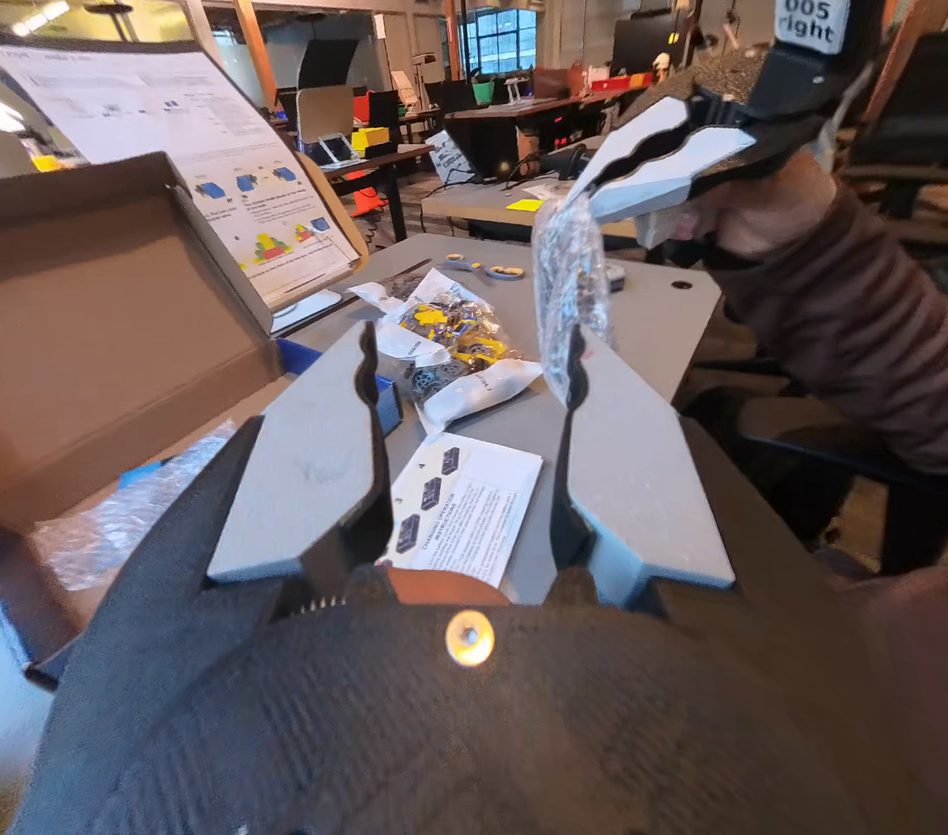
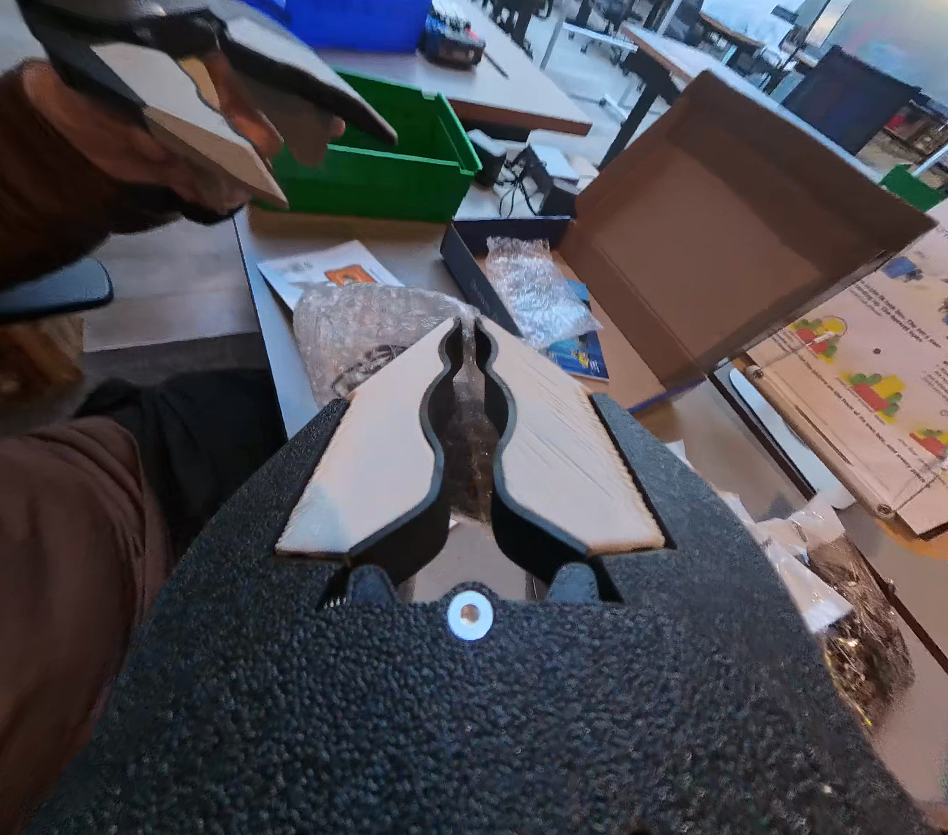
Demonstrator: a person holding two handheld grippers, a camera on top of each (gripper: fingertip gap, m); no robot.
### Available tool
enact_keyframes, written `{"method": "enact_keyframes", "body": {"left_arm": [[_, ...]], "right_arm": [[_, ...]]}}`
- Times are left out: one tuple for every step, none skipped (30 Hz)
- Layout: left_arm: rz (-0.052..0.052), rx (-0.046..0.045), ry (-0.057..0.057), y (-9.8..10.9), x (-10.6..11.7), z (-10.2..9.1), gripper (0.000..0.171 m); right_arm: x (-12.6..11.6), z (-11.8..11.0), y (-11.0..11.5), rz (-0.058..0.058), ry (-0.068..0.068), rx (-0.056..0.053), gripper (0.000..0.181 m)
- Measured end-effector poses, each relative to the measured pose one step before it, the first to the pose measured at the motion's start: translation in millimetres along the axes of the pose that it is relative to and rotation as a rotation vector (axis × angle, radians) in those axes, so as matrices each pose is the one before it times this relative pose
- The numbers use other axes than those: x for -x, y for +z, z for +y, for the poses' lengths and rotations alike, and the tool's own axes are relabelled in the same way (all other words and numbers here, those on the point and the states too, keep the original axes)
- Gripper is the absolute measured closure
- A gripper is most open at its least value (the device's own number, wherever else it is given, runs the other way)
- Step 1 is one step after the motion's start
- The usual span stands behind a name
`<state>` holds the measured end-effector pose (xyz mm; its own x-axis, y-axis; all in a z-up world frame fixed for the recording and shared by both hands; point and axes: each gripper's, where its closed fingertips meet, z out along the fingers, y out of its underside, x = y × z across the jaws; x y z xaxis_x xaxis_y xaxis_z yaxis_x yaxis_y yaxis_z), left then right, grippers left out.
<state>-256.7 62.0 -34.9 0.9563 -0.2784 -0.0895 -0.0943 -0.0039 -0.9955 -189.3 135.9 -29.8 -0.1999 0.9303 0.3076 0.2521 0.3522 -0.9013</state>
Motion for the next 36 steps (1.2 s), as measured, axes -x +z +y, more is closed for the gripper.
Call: {"method": "enact_keyframes", "body": {"left_arm": [[0.0001,0.00637,0.0261,1.55,-3.99,0.99,0.099],[0.0153,0.01217,0.0163,3.18,-6.31,2.65,0.1],[0.0262,0.02276,0.0142,4.94,-7.74,5.0,0.1],[0.0138,0.02599,0.0155,5.98,-5.14,6.13,0.1],[0.0036,0.02961,0.021,6.43,-2.94,7.45,0.102],[0.004,0.03909,0.0255,6.47,-2.22,9.22,0.104],[0.0024,0.04061,0.0248,6.01,-1.52,9.39,0.11],[-0.0068,0.03056,0.0185,5.27,0.24,7.85,0.114],[-0.0146,0.02193,0.0093,4.33,2.11,6.38,0.115],[0.0043,0.01848,0.0051,3.33,-0.16,5.29,0.123],[0.0225,0.00766,-0.0054,2.47,-2.75,3.18,0.125],[0.0324,0.00204,-0.0086,1.63,-4.01,1.83,0.136],[0.0334,0.00847,-0.0023,1.35,-3.88,2.7,0.149],[0.0083,0.0095,0.0008,1.51,-0.07,2.67,0.155],[-0.0095,0.0009,0.0088,1.06,2.58,1.39,0.158],[-0.0138,-0.00747,0.0068,0.44,3.3,-0.48,0.161],[-0.0143,-0.01506,-0.0045,0.32,3.39,-1.87,0.163],[-0.0174,-0.01636,-0.0122,-0.12,4.13,-2.43,0.164],[-0.0134,-0.02019,-0.0073,-0.6,3.51,-2.9,0.165],[-0.0161,-0.01825,-0.0118,-1.37,4.37,-2.31,0.166],[-0.0195,-0.01478,-0.0171,-1.94,5.71,-1.53,0.166],[-0.0156,-0.01156,-0.026,-2.48,6.28,-0.74,0.167],[-0.0121,-0.01093,-0.0332,-2.71,6.64,-0.65,0.167],[-0.0096,-0.01661,-0.0387,-2.91,6.52,-1.64,0.167],[-0.0009,-0.02426,-0.0455,-2.96,5.34,-2.97,0.167],[0.0062,-0.03246,-0.0521,-2.92,3.99,-4.29,0.167],[0.0153,-0.03571,-0.058,-2.67,2.4,-4.93,0.167],[0.0222,-0.03503,-0.0569,-2.47,0.9,-5.03,0.167],[0.0269,-0.03042,-0.0522,-2.1,-0.2,-4.46,0.167],[0.0233,-0.02609,-0.0488,-1.88,-0.26,-3.82,0.167],[0.0234,-0.02559,-0.0442,-1.76,-0.83,-3.67,0.167],[0.0238,-0.02252,-0.0407,-1.31,-1.35,-3.25,0.167],[0.0171,-0.01864,-0.034,-1.08,-0.87,-2.74,0.167],[0.015,-0.01503,-0.0253,-0.66,-1.19,-2.03,0.167],[0.0128,-0.00949,-0.015,-0.26,-1.53,-1.17,0.167],[0.008,-0.00634,-0.0065,0.14,-1.39,-0.68,0.167]], "right_arm": [[1.43,4.47,3.27,-0.0013,-0.009,0.0243,0.179],[2.21,3.72,3.82,-0.0076,-0.0048,0.0192,0.179],[4.1,3.43,4.55,-0.02,-0.0031,0.0173,0.179],[5.01,3.23,5.15,-0.0255,-0.0047,0.0166,0.179],[5.31,3.09,5.6,-0.026,-0.007,0.0155,0.179],[4.99,2.73,5.82,-0.0251,-0.0044,0.0121,0.179],[4.49,1.67,5.59,-0.0246,0.0027,0.0057,0.179],[4.51,0.41,5.11,-0.0273,0.0091,-0.0016,0.179],[4.48,-0.2,4.51,-0.0297,0.0123,-0.0048,0.179],[3.64,-0.21,3.84,-0.0244,0.0102,-0.0036,0.178],[1.66,0.59,3.31,-0.0113,0.0044,0.0008,0.178],[0.0,1.25,2.85,-0.0016,0.0007,0.0048,0.178],[-0.67,1.7,2.07,0.0013,0.0014,0.0057,0.178],[-0.89,1.63,1.25,-0.0007,0.0045,0.0047,0.178],[-1.0,1.34,0.67,-0.002,0.0069,0.0012,0.178],[-1.42,-0.07,0.28,-0.0007,0.0112,-0.0078,0.178],[-1.58,-1.33,-0.22,-0.0024,0.0187,-0.015,0.178],[-0.97,-1.56,-0.74,-0.0096,0.0256,-0.0137,0.176],[-0.34,-1.82,-1.51,-0.0169,0.0291,-0.0127,0.174],[-0.66,-3.05,-2.54,-0.0147,0.0268,-0.0195,0.171],[-2.63,-4.4,-3.96,-0.0007,0.0209,-0.0297,0.169],[-4.58,-4.73,-5.29,0.013,0.0165,-0.0343,0.169],[-4.9,-4.44,-5.82,0.0133,0.0159,-0.0338,0.169],[-3.84,-4.01,-5.64,0.004,0.0171,-0.0314,0.169],[-2.76,-3.02,-5.06,-0.0038,0.0177,-0.026,0.169],[-2.7,-1.67,-4.09,-0.0032,0.0176,-0.0173,0.168],[-3.53,-0.32,-2.93,0.0046,0.0146,-0.0085,0.166],[-3.88,0.63,-2.05,0.0101,0.0077,-0.0019,0.162],[-2.88,1.3,-1.07,0.0079,0.0016,0.003,0.159],[-1.88,1.42,-0.3,0.0041,-0.0008,0.0054,0.156],[-0.97,1.43,0.21,0.0017,-0.0007,0.0056,0.152],[-0.33,1.09,0.81,-0.0007,-0.0001,0.0041,0.149],[0.27,0.59,1.14,-0.0023,0.0013,0.0006,0.147],[0.66,0.38,1.63,-0.0049,0.003,-0.0017,0.145],[1.46,0.78,1.88,-0.0106,0.0049,-0.0004,0.142],[2.03,1.34,2.35,-0.0152,0.0069,0.002,0.139]]}}
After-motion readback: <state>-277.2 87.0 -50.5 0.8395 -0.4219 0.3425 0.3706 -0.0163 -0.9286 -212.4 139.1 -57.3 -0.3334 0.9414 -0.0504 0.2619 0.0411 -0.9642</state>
